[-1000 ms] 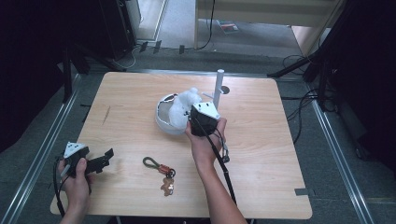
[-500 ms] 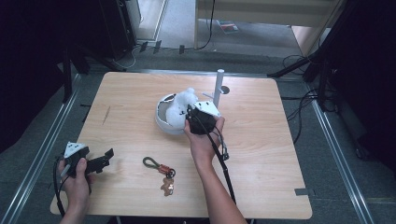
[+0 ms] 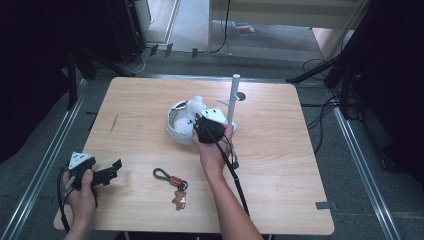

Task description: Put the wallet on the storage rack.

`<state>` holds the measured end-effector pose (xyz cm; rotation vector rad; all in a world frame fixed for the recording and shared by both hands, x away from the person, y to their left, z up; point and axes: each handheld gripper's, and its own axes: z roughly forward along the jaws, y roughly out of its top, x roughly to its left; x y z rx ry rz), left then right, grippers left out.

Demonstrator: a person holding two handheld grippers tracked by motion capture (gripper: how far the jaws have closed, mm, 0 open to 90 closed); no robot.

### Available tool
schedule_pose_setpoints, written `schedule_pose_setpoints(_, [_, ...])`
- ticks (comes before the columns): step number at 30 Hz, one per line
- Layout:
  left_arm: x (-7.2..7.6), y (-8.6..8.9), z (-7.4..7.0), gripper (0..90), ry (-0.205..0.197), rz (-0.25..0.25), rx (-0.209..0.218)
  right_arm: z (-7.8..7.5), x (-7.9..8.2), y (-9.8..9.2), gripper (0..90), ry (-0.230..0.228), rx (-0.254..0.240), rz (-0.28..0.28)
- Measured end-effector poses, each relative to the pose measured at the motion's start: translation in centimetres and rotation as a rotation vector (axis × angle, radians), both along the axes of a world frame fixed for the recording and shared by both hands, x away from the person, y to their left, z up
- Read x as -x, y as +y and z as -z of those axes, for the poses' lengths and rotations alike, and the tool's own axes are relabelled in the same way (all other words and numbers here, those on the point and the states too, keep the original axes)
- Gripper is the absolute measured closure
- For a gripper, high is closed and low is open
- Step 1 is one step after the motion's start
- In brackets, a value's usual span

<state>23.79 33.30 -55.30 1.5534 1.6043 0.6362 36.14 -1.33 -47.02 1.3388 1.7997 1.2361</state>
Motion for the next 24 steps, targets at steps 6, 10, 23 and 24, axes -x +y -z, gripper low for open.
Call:
schedule_pose_setpoints(6, [0.0, 0.0, 0.0, 0.5, 0.0, 0.0, 0.002, 0.7, -0.3, 0.6, 72.3, 0.005, 0.02, -0.013])
schedule_pose_setpoints(10, [0.0, 0.0, 0.0, 0.5, -0.001, 0.001, 0.002, 0.7, -0.4, 0.5, 70.5, 0.003, 0.031, -0.037])
schedule_pose_setpoints(23, [0.0, 0.0, 0.0, 0.4, 0.0, 0.0, 0.005, -0.9, 1.4, -1.3, 34.9, 0.005, 0.044, -0.142])
schedule_pose_setpoints(24, [0.0, 0.0, 0.0, 0.4, -0.002, -0.001, 0.005, -1.0, 1.6, -1.5, 33.9, 0.012, 0.05, -0.148])
